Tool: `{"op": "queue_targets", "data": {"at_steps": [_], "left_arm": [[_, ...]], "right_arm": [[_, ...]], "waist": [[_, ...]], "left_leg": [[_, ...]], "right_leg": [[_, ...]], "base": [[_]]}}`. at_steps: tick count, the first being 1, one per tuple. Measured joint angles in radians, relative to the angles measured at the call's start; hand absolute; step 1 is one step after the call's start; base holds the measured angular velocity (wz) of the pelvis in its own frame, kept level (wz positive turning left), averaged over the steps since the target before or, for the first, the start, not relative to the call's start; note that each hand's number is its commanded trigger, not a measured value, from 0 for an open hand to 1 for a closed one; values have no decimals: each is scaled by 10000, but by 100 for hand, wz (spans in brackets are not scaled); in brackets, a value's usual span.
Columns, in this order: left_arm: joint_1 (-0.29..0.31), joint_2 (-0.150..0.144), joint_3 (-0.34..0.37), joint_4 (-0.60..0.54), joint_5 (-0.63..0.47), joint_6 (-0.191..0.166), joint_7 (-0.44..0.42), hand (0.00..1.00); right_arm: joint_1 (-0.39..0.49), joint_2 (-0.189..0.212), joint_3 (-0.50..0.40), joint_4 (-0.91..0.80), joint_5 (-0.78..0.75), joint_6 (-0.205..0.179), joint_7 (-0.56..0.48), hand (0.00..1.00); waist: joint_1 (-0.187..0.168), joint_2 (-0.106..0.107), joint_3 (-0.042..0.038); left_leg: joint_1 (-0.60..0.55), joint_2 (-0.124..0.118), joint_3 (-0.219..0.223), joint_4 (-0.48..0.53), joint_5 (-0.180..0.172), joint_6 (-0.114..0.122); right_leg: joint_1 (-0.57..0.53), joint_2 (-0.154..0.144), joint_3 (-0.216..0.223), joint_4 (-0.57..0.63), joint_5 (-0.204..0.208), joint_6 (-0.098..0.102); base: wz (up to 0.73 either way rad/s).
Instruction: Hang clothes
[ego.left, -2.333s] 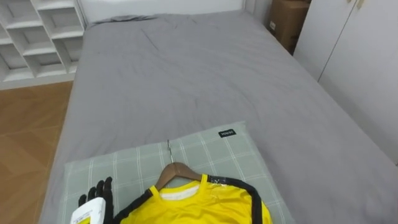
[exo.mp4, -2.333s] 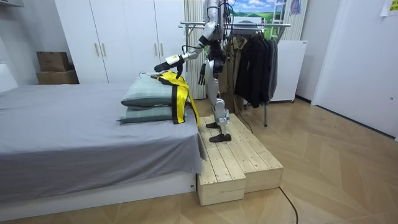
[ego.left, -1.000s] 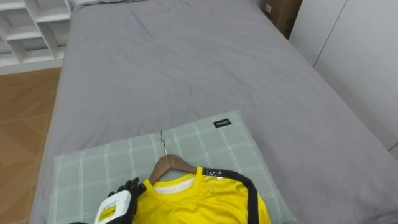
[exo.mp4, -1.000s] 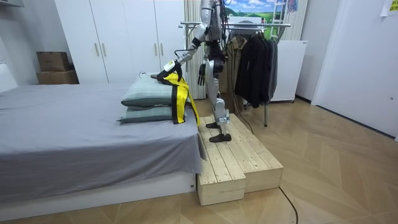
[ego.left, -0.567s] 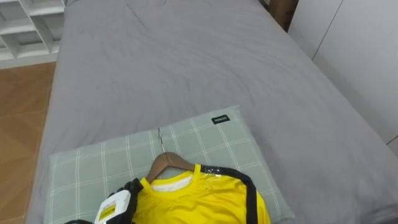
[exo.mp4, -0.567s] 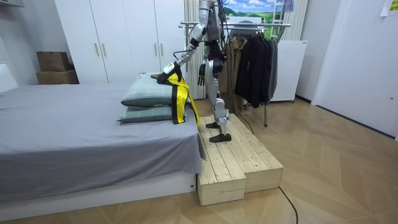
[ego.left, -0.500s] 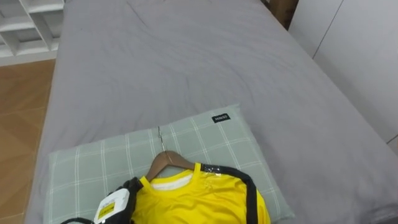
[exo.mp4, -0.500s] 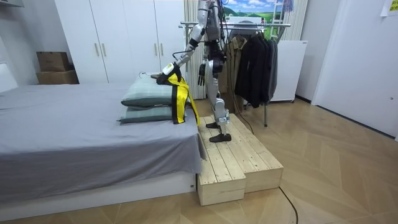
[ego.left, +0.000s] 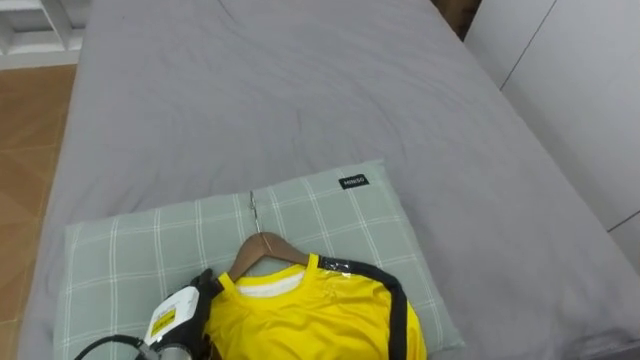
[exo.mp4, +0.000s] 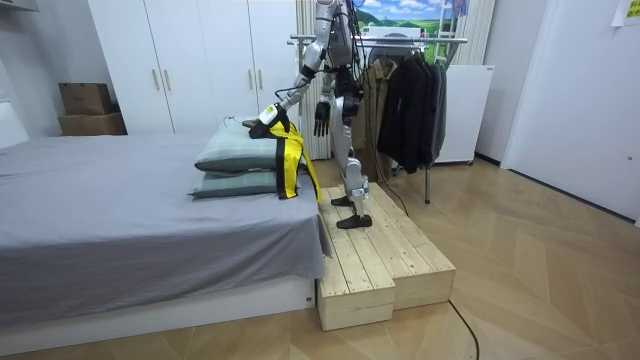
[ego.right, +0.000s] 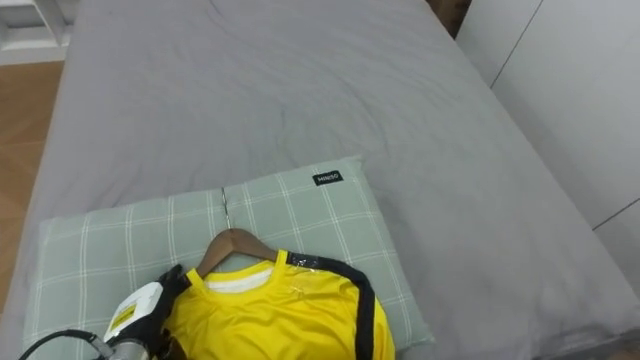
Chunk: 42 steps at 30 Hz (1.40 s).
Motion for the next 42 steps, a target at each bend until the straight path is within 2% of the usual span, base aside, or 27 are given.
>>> {"op": "queue_targets", "data": {"at_steps": [13,14,15,16,17,18,28,42], "left_arm": [[-38,106,-76,0,-54,2,-192,0],[-38,107,-77,0,-54,2,-192,26],[-39,111,-94,0,-55,3,-192,26],[-43,138,-205,1,-62,12,-197,65],[-43,143,-229,1,-63,15,-197,80],[-45,158,-261,1,-67,19,-197,100],[-472,529,-224,195,-370,51,134,100],[-380,494,-171,198,-456,198,-229,100]], "right_arm": [[1,-8,355,-34,271,65,-229,0],[2,-7,370,-34,308,67,-227,0],[2,-9,445,-25,408,68,-228,0],[2,-10,508,-7,449,70,-229,0],[2,-12,537,-2,459,71,-231,0],[2,-11,539,3,461,76,-231,0],[-27,-11,533,-40,456,84,-279,0],[-49,-6,408,-46,365,70,-414,0]], "waist": [[-18,-49,-1],[-19,-51,-1],[-19,-58,-1],[-19,-62,-1],[-19,-65,-1],[-18,-67,-2],[-3,-69,0],[17,-68,3]], "left_leg": [[-114,9,12,176,8,-14],[-114,9,12,176,8,-14],[-115,9,13,176,8,-14],[-116,10,12,177,8,-14],[-117,10,12,177,8,-14],[-120,10,11,177,8,-14],[-115,9,-7,175,10,-13],[-132,12,-23,162,11,-14]], "right_leg": [[-2,-2,-29,-1,22,-31],[-3,-1,-29,-1,23,-33],[-3,-2,-38,-1,32,-30],[-3,-2,-46,-1,37,-28],[-3,-2,-49,-1,38,-28],[-3,-3,-57,-1,42,-28],[-4,-4,-102,-2,47,-31],[-58,1,-89,-26,46,-30]], "base": [[0],[0],[0],[0],[0],[0],[0],[0]]}}
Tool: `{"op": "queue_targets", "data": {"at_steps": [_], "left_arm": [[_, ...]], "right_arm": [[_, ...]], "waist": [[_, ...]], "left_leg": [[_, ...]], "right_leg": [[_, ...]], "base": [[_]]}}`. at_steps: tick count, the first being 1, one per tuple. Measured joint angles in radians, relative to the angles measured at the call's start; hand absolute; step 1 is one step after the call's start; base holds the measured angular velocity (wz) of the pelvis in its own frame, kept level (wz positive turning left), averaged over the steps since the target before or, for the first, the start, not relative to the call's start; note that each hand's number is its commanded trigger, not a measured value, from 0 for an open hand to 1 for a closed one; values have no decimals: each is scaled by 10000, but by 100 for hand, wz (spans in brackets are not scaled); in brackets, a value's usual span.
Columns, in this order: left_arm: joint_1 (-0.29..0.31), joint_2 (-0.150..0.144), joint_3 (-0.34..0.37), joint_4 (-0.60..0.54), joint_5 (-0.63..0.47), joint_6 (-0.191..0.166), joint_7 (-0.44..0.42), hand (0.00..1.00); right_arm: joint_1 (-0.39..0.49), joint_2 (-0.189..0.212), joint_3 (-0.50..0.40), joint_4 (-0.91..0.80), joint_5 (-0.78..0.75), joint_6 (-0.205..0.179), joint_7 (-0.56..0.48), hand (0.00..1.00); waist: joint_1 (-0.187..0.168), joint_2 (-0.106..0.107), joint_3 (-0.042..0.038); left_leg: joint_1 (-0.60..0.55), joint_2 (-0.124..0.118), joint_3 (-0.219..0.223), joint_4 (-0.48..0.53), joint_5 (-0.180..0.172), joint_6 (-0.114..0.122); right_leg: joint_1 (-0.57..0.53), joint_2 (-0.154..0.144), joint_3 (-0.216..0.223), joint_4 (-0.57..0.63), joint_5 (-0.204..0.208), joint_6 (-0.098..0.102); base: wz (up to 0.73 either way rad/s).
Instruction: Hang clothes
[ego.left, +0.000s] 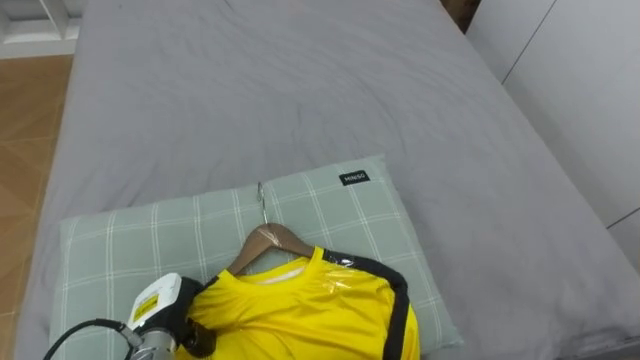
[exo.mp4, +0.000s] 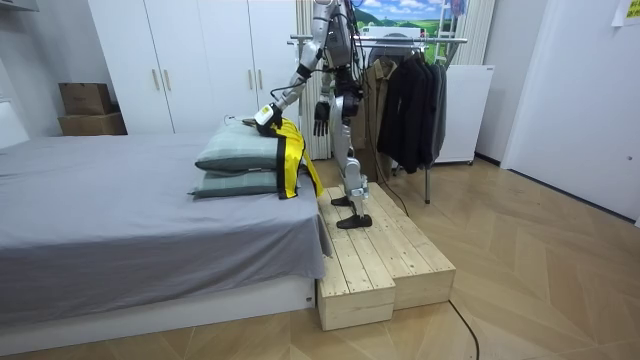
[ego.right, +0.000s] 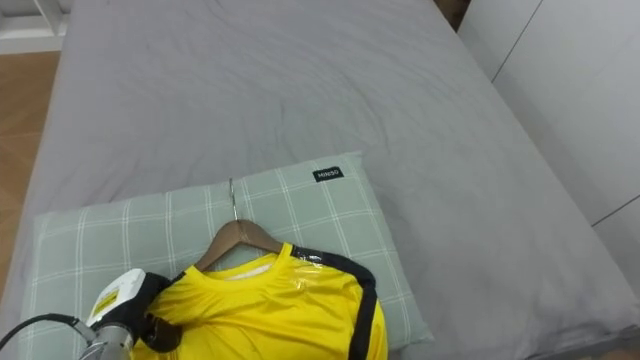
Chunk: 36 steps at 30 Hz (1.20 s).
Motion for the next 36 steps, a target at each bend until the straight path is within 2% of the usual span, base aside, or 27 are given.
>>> {"op": "queue_targets", "data": {"at_steps": [23,26,30,32,34,36], "left_arm": [[22,31,6,21,-54,-79,-84,100],[39,32,19,43,49,-85,17,100],[88,24,23,41,222,-175,321,100],[178,19,23,8,222,-181,357,100],[389,-11,30,-153,388,-184,590,100],[555,-12,30,-358,645,-235,843,100]], "right_arm": [[-108,11,-275,208,9,-5,-361,0],[-114,6,-305,218,-27,-15,-354,0],[-69,-3,-536,231,-344,-15,-365,0],[-25,-14,-658,234,-334,-16,-367,0],[85,-67,-694,213,-326,-18,-367,0],[192,-91,-711,189,-317,-17,-377,0]], "waist": [[7,30,15],[37,104,50],[39,292,42],[37,390,30],[19,513,-26],[62,560,-49]], "left_leg": [[79,4,-48,-85,0,0],[211,2,-55,-87,-1,0],[292,0,-78,-88,-1,0],[369,0,-121,-94,-1,0],[509,0,-134,-102,0,0],[650,-1,-267,-110,-1,0]], "right_leg": [[62,13,20,-22,0,0],[183,16,87,-33,0,0],[256,14,91,-35,0,0],[321,20,93,-35,0,0],[462,21,90,-33,0,0],[600,31,90,-37,0,0]], "base": [[0],[-1],[-1],[-4],[0],[0]]}}
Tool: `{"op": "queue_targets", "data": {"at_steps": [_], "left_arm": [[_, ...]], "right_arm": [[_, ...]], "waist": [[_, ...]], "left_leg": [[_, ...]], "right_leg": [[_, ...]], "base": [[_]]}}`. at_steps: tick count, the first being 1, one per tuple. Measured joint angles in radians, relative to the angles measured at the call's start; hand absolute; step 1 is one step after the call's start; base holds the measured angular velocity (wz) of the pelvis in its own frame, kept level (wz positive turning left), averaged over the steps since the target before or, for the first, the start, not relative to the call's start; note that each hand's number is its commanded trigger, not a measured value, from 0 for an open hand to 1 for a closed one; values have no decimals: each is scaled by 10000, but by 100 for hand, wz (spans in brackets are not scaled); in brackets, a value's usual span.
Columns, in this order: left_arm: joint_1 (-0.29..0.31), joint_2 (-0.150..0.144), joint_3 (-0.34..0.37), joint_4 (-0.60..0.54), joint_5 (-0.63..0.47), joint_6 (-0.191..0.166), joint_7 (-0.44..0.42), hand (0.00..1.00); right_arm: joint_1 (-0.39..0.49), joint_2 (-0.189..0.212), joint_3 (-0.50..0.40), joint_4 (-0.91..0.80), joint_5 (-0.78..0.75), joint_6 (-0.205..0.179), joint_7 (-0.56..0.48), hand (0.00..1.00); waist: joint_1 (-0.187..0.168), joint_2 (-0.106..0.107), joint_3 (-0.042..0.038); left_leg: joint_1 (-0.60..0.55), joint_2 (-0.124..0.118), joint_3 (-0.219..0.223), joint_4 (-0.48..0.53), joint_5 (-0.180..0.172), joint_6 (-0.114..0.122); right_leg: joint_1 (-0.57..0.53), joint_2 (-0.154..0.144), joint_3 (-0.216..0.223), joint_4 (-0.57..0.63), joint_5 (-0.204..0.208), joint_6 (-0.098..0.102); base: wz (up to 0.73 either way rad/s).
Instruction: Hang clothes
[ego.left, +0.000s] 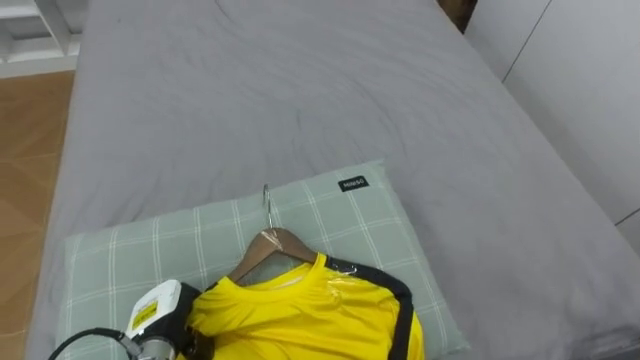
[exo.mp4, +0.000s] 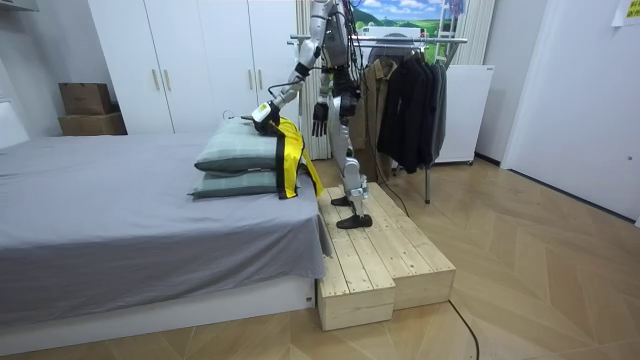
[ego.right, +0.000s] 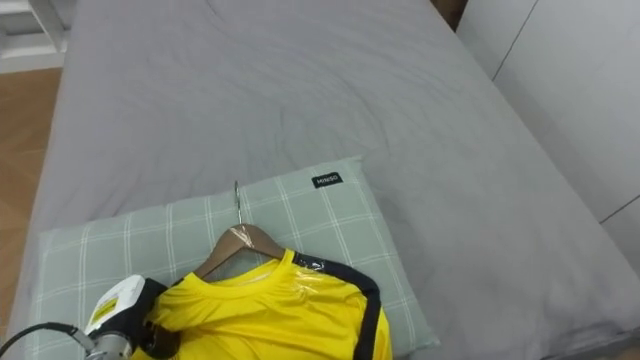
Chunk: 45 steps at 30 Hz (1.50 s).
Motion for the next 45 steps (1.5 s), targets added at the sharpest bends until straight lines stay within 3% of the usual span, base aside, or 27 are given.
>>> {"op": "queue_targets", "data": {"at_steps": [2,7,10,25,30,37,45], "left_arm": [[140,1,-11,-133,26,-58,148,100],[911,33,-14,-1114,407,-62,471,100],[1004,46,-12,-1462,716,-69,742,100],[1703,145,-13,-3732,1121,-73,834,100],[1909,442,-11,-4554,1090,-83,1000,100],[1913,548,-1,-4622,1097,-143,1822,100],[1916,564,393,-4724,1071,-160,1917,100]], "right_arm": [[122,-15,-156,-15,-11,-1,5,0],[572,-254,-759,-29,134,-132,-73,0],[839,-330,-959,-27,169,-133,-83,0],[1335,-349,-1556,-59,-5,-94,92,0],[1538,-346,-1678,-317,14,-78,23,0],[1697,-345,-1943,-344,-119,20,-125,0],[1633,-361,-2356,-367,-1004,14,-931,0]], "waist": [[-9,51,-28],[-67,357,-117],[-83,447,-149],[-94,522,-184],[-94,543,-184],[-111,638,-220],[-105,631,-233]], "left_leg": [[198,-2,-261,-35,0,0],[962,-13,-414,-194,0,0],[1213,-27,-575,-210,-1,0],[1744,-35,-559,-253,-5,-5],[1768,-37,-431,-282,-11,-13],[1939,-22,-302,-334,-8,-1],[1961,-17,-301,-208,-7,-2]], "right_leg": [[212,18,2,-5,0,0],[915,10,-1,-31,-1,1],[1223,2,-5,-95,-1,2],[1757,6,14,-168,-7,11],[1770,6,19,-162,-28,43],[1873,67,258,-130,33,17],[1858,64,254,-78,64,3]], "base": [[7],[3],[10],[0],[0],[-6],[0]]}}
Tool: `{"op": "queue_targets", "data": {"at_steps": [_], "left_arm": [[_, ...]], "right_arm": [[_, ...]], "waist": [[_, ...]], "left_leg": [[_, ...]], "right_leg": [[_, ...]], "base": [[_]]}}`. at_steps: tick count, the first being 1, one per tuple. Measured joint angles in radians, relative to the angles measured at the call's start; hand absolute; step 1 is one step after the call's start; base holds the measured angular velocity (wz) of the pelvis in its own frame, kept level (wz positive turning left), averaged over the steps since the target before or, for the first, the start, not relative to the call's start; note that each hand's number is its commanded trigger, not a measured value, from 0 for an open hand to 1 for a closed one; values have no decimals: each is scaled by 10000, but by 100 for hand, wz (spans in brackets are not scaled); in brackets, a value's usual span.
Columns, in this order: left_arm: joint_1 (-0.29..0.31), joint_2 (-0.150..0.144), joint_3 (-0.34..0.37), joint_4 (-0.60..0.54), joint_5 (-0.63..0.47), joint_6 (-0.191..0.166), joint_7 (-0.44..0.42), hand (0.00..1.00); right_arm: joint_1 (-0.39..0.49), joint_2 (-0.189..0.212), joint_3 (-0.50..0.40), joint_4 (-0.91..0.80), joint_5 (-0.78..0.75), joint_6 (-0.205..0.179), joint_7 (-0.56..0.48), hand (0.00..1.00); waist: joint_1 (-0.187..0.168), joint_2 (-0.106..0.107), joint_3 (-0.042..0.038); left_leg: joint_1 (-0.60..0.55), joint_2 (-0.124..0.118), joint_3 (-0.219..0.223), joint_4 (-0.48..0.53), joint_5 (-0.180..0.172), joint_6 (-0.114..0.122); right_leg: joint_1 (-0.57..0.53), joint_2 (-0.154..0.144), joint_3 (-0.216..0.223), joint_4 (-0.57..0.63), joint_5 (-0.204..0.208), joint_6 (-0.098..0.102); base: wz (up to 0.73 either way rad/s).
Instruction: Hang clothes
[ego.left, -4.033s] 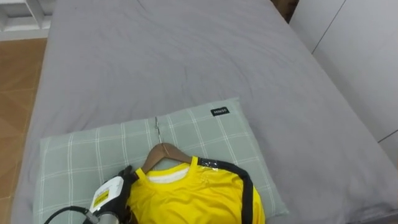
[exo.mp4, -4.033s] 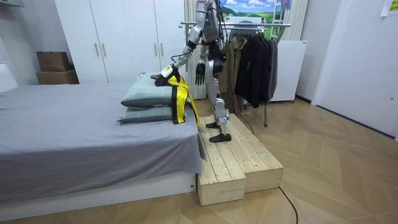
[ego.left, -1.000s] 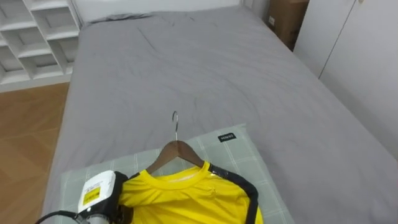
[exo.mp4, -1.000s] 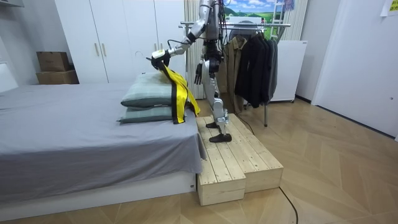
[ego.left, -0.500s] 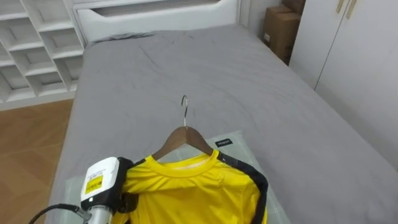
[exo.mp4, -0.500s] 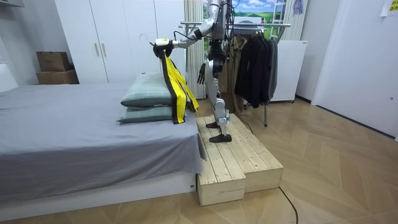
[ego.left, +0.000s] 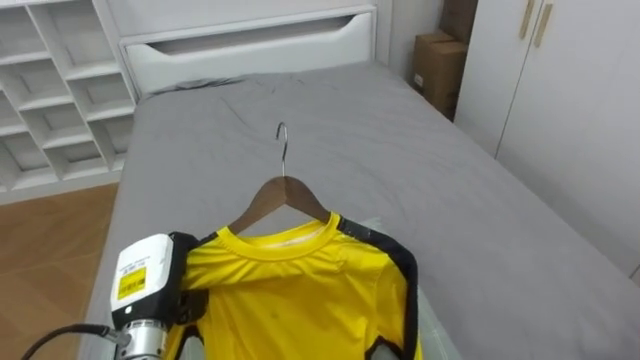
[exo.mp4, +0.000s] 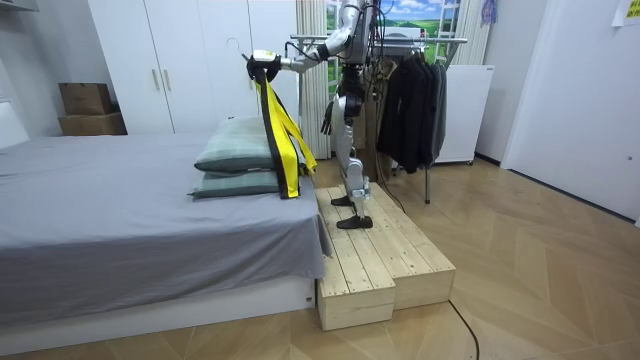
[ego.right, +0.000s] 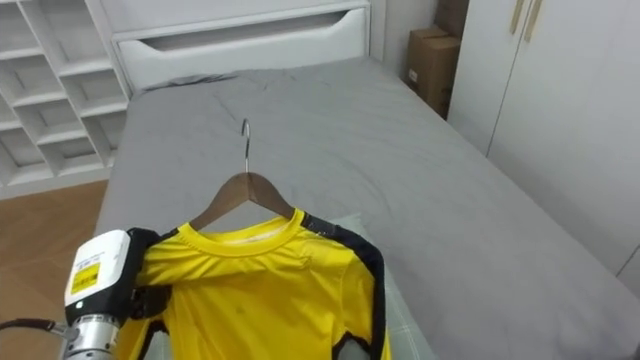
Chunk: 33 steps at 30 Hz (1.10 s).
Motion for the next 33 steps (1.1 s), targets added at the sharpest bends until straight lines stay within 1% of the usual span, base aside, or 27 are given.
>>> {"op": "queue_targets", "data": {"at_steps": [2,5,6,9,11,12,13,15,18,19,22,24,27,29,31,33], "left_arm": [[1,13,13,-111,-13,0,85,100],[2,20,139,-344,-12,-33,199,100],[1,40,241,-418,-17,-97,259,100],[0,201,280,-698,-9,-155,428,100],[1,272,280,-807,-7,-154,513,100],[3,273,280,-887,-7,-148,572,100],[3,294,281,-943,-10,-147,623,100],[3,317,273,-996,-6,-147,641,100],[4,317,232,-1054,-23,-147,640,100],[9,317,236,-1136,-22,-120,636,100],[55,310,238,-1438,-22,27,617,100],[60,308,245,-1515,-23,50,588,100],[60,307,263,-1530,-19,168,566,100],[60,307,265,-1584,-5,329,561,100],[72,304,261,-1825,39,473,542,100],[117,303,249,-2057,39,499,529,100]], "right_arm": [[-2,-6,-44,-52,-239,-4,-306,0],[-23,-36,-576,-434,-1057,-7,-793,0],[-97,-52,-791,-551,-1387,-30,-1050,0],[-226,-130,-847,-1113,-2167,-23,-1672,0],[-320,-178,-850,-1363,-2529,-125,-2001,0],[-329,-205,-889,-1644,-2940,-114,-2234,0],[-323,-208,-1049,-2093,-3523,-95,-2442,0],[-323,-244,-1128,-2863,-4213,-97,-2815,0],[-323,-403,-1131,-4222,-4820,-105,-3297,0],[-306,-471,-1162,-4801,-5053,-94,-3470,0],[-307,-480,-1296,-6002,-5773,-94,-3963,0],[-305,-468,-1296,-6506,-6123,-122,-4188,0],[-290,-439,-1266,-7081,-6468,-124,-4290,0],[-289,-440,-1213,-7372,-6548,-84,-4299,0],[-280,-440,-1196,-8011,-6967,-4,-4335,0],[-281,-441,-1073,-8538,-7302,6,-4514,0]], "waist": [[9,-29,-8],[30,-83,0],[12,-111,-3],[25,-219,-17],[32,-277,-37],[50,-304,-50],[75,-324,-47],[122,-341,-47],[147,-352,-52],[214,-350,-54],[258,-351,-59],[285,-352,-64],[324,-355,-66],[358,-364,-71],[354,-364,-71],[396,-367,-72]], "left_leg": [[3,-1,11,2,0,0],[6,-13,14,0,1,1],[25,-19,15,0,1,2],[49,-23,10,-4,1,2],[70,-22,13,-4,2,2],[57,-23,20,-3,1,2],[34,-29,20,-4,1,2],[-37,-32,22,2,1,2],[-78,-33,29,19,1,2],[-95,-33,30,17,2,3],[-114,-27,24,22,8,8],[-110,-26,24,24,8,8],[-99,-25,29,21,8,8],[-108,-24,28,22,8,8],[-113,-21,58,22,8,8],[-101,-13,79,20,9,8]], "right_leg": [[-1,-6,-1,7,-1,1],[-9,-27,-5,48,-11,16],[-11,-39,-8,88,-26,39],[42,-38,-13,83,-35,50],[66,-36,-10,87,-34,50],[59,-36,2,88,-34,50],[29,-39,8,92,-35,50],[-25,-43,8,94,-36,49],[-57,-50,-16,93,-35,48],[-91,-47,-10,103,-33,45],[-140,-46,-24,116,-28,38],[-130,-46,-25,118,-28,39],[-134,-48,-7,130,-28,40],[-149,-47,-5,134,-29,41],[-169,-47,6,134,-30,43],[-162,-44,7,139,-30,43]], "base": [[0],[0],[0],[0],[0],[0],[0],[0],[0],[0],[0],[0],[0],[0],[-2],[-2]]}}
